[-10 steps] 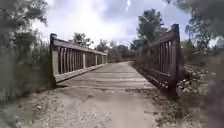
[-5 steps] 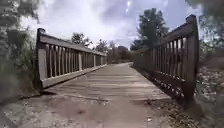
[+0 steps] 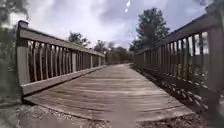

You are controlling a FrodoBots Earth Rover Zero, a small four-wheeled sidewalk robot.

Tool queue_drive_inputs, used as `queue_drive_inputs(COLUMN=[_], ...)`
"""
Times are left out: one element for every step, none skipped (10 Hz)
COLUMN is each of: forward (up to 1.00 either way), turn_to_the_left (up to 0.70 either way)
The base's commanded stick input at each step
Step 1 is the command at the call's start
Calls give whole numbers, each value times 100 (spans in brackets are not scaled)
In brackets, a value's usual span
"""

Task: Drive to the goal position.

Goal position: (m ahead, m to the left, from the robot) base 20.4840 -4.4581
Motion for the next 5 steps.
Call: queue_drive_inputs(forward=[85,85,85,85,85], turn_to_the_left=[0,0,0,0,0])
